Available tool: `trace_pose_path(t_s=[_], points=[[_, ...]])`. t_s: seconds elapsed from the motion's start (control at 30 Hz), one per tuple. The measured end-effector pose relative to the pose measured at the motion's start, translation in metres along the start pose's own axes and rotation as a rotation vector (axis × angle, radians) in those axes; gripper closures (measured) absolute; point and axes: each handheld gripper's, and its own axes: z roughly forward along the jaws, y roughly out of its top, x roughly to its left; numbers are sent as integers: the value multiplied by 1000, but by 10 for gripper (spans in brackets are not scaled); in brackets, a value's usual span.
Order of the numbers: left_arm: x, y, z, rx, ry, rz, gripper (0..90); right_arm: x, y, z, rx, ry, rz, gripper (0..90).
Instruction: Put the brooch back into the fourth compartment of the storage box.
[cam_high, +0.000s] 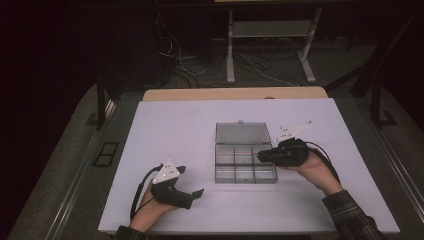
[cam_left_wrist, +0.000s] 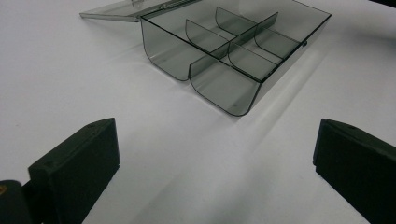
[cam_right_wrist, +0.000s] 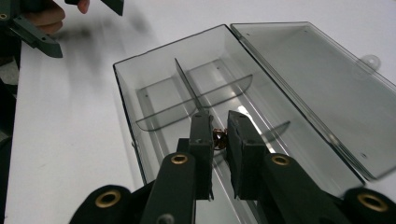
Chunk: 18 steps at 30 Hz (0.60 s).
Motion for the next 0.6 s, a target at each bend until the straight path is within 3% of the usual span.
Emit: trace_pose_path(t_s=[0.6], points=[[-1,0,-1,2,-2,4,0,21,23,39,31,68,-48,800]])
